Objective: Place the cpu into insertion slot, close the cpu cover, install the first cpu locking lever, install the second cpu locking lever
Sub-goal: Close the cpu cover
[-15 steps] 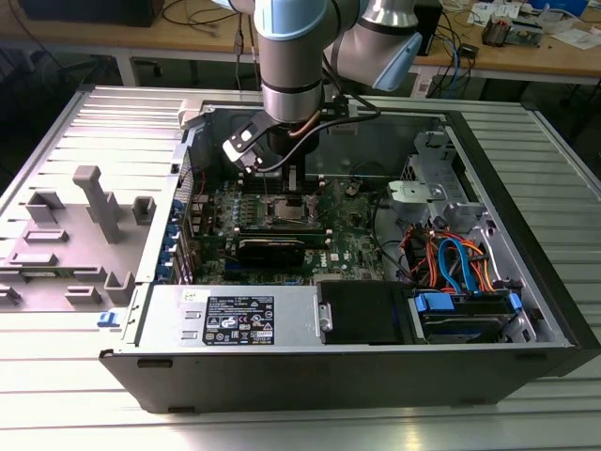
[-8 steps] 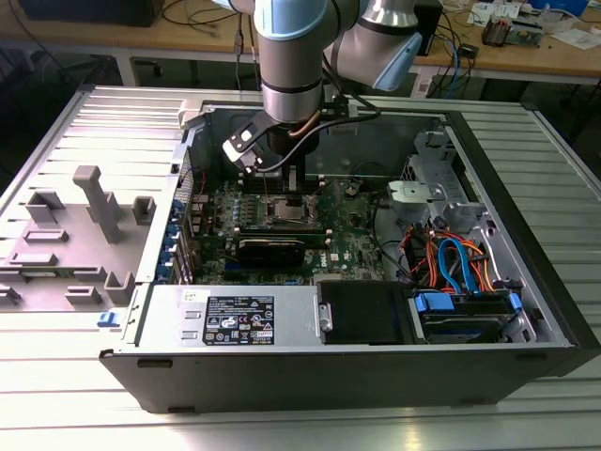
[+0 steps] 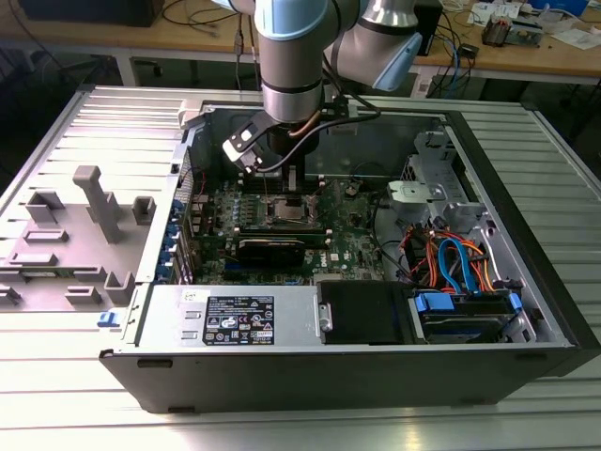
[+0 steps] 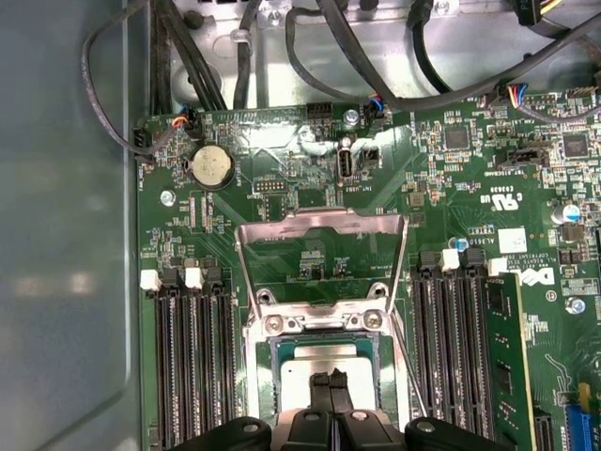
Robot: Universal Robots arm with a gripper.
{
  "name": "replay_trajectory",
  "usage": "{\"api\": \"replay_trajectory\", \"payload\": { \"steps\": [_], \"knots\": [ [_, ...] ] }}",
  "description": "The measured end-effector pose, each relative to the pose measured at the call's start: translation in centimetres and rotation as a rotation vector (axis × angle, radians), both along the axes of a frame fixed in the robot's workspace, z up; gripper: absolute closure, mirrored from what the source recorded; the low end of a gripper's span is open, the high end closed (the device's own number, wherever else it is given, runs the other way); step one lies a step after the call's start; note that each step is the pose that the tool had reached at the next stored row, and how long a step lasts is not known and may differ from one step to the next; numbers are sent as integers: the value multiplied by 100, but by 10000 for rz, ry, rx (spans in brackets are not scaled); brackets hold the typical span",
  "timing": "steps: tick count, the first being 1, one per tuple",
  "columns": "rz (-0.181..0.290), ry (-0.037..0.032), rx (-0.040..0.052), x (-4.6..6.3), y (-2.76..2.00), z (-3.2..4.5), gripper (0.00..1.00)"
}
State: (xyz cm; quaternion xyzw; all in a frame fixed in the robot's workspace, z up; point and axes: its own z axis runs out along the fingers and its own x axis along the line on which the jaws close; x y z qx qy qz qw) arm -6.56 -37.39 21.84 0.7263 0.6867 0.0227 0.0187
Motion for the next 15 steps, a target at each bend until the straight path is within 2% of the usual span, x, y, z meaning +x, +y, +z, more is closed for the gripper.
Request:
{"api": "replay_trajectory", "payload": {
  "steps": [1, 3, 4, 6, 11, 15],
  "knots": [
    [2, 48, 1, 0, 0, 0, 89],
    [5, 221, -1, 0, 0, 2, 89],
    [5, 248, -2, -1, -1, 9, 89],
    [3, 251, -26, 0, 5, 58, 89],
    [4, 250, -182, 1, 24, 171, 89],
    [5, 248, -203, 0, 27, 200, 89]
  ]
}}
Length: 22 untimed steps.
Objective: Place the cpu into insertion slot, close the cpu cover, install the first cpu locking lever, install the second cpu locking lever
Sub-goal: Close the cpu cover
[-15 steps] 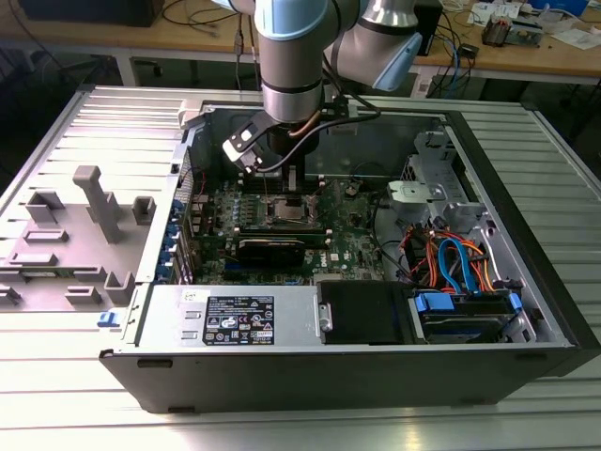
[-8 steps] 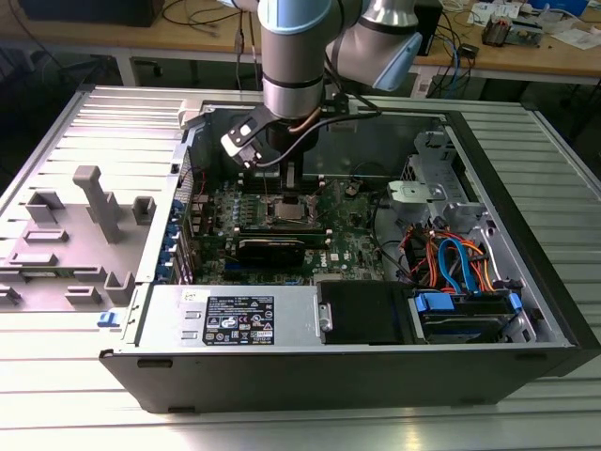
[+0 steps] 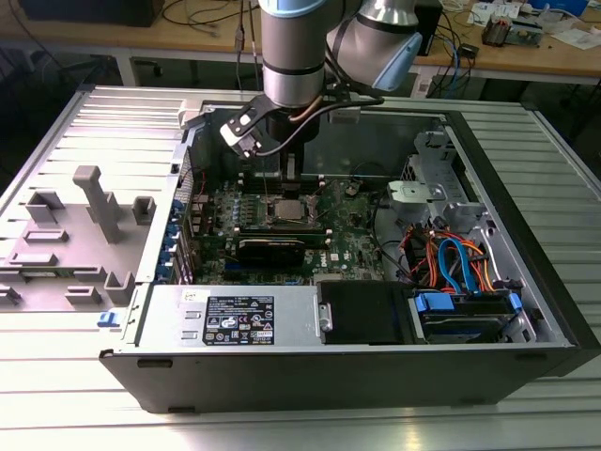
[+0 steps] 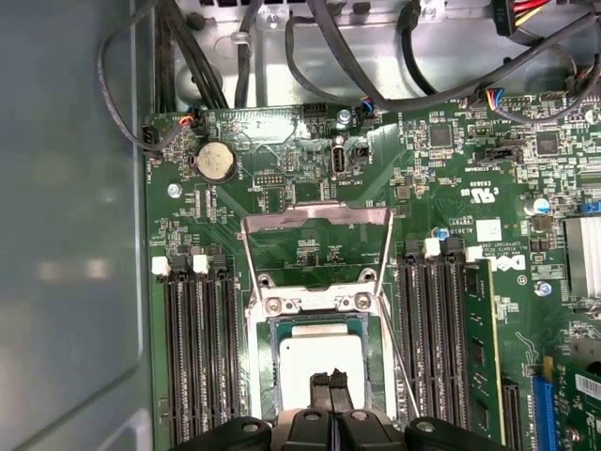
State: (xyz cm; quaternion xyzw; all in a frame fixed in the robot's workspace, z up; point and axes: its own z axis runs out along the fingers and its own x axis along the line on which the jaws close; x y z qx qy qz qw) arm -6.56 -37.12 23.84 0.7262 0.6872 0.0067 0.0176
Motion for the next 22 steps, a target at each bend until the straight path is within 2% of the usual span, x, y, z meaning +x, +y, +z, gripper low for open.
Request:
{"api": "replay_trajectory", "payload": {
  "steps": [1, 4, 5, 7, 15, 22],
  "knots": [
    [15, 5, -42, -1, 2, 1, 89],
    [332, 36, -282, 0, 8, 1, 89],
    [483, 45, -305, 0, 8, 1, 89],
    [742, 51, -309, 0, 11, 1, 89],
    [759, 50, -309, 0, 12, 15, 89],
    [758, 50, -307, 0, 12, 137, 89]
  ]
}}
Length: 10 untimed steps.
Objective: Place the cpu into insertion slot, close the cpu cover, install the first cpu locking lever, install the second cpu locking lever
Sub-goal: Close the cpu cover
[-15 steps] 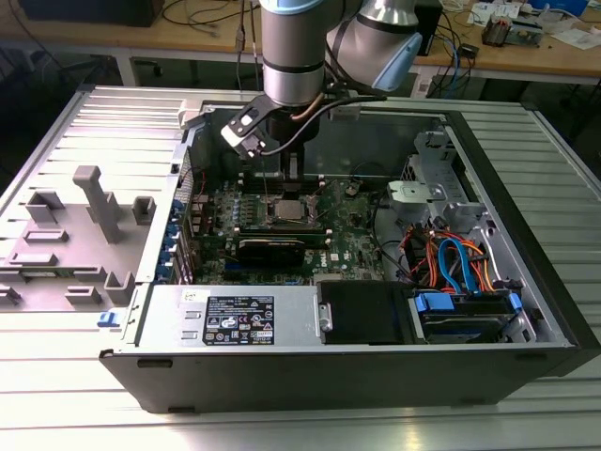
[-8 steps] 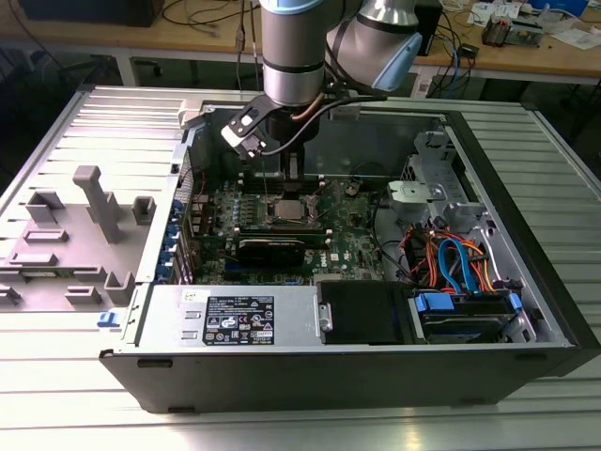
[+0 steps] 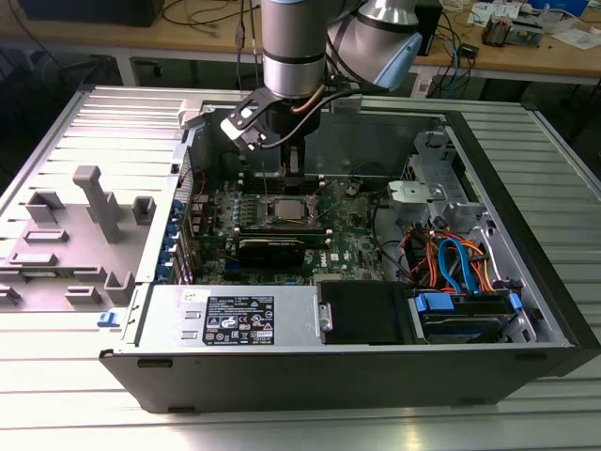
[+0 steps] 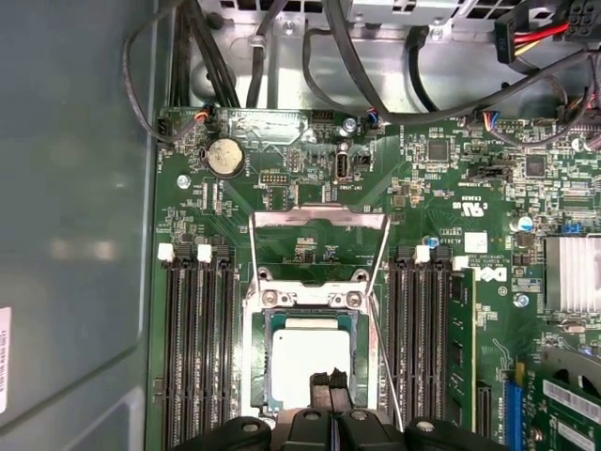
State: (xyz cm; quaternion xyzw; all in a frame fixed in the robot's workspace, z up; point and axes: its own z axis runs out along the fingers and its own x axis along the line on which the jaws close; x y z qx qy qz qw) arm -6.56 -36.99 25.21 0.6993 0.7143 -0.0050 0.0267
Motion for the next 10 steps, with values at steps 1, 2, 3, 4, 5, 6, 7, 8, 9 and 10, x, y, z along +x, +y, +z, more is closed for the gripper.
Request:
{"api": "replay_trajectory", "payload": {
  "steps": [1, 2, 3, 4, 5, 6, 7, 8, 9, 10],
  "knots": [
    [0, 0, 0, 0, 0, 26, 89],
    [0, 0, 0, 0, 0, 36, 89],
    [0, 0, 0, 0, 0, 46, 89],
    [1, -1, 2, 0, 0, 46, 89],
    [0, -1, 2, 0, 0, 46, 89],
    [0, -1, 2, 0, 0, 47, 89],
    [0, 0, 1, 0, 0, 47, 89],
    [1, 0, 1, 0, 0, 48, 89],
    [2, 1, -1, 5, 0, 49, 89],
    [2, 2, -2, 14, 0, 49, 89]
  ]
}}
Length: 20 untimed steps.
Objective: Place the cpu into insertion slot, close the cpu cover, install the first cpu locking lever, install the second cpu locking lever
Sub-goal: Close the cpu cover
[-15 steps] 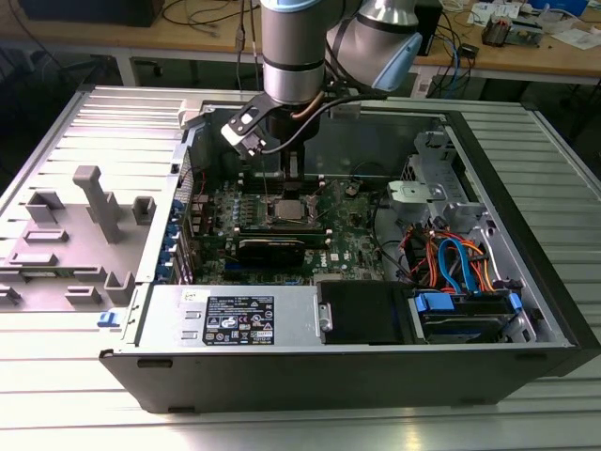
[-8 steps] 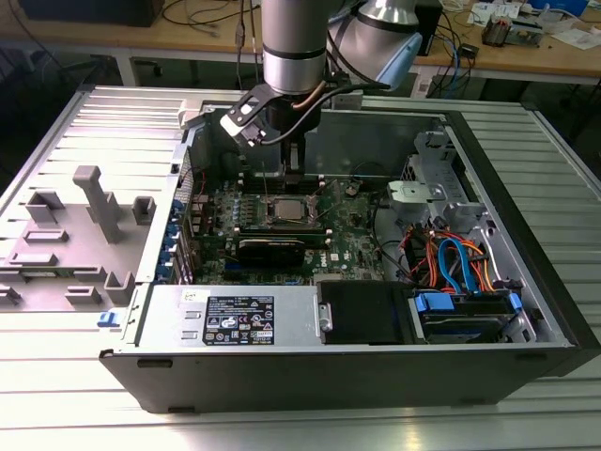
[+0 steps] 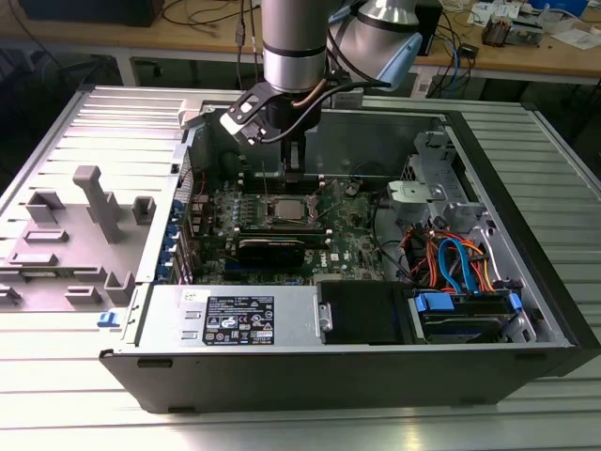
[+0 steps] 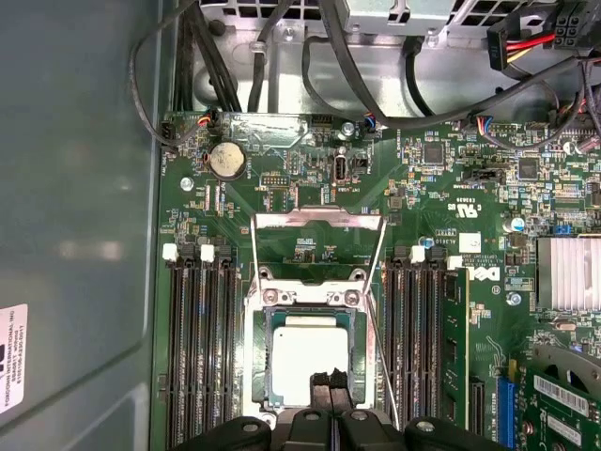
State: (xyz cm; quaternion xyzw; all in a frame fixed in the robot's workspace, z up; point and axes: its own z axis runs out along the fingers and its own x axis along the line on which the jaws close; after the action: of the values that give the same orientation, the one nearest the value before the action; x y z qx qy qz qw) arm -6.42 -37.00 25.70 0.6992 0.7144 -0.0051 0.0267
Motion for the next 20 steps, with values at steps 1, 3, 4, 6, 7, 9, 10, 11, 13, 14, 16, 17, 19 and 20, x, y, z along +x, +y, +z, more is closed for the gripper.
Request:
{"api": "replay_trajectory", "payload": {
  "steps": [1, 3, 4, 6, 7, 9, 10, 11, 13, 14, 16, 17, 19, 20],
  "knots": [
    [-1, -1, 0, 13, 0, 0, 89],
    [-2, -1, 2, 49, 1, -1, 89],
    [-3, -2, 3, 122, 1, 1, 89],
    [-1, -1, 3, 123, 2, 77, 89],
    [-1, 0, 3, 123, 3, 95, 89],
    [-1, 0, 2, 123, 3, 115, 89],
    [-2, 0, 3, 123, 5, 121, 89],
    [-2, 0, 4, 123, 7, 126, 89],
    [-3, 0, 3, 123, 7, 142, 89],
    [-3, 0, 5, 123, 8, 143, 89],
    [-4, 3, 3, 126, 8, 145, 89],
    [-2, 5, 2, 132, 8, 145, 89],
    [-2, 5, 2, 141, 9, 145, 89],
    [-2, 5, 2, 142, 9, 145, 89]
  ]
}}
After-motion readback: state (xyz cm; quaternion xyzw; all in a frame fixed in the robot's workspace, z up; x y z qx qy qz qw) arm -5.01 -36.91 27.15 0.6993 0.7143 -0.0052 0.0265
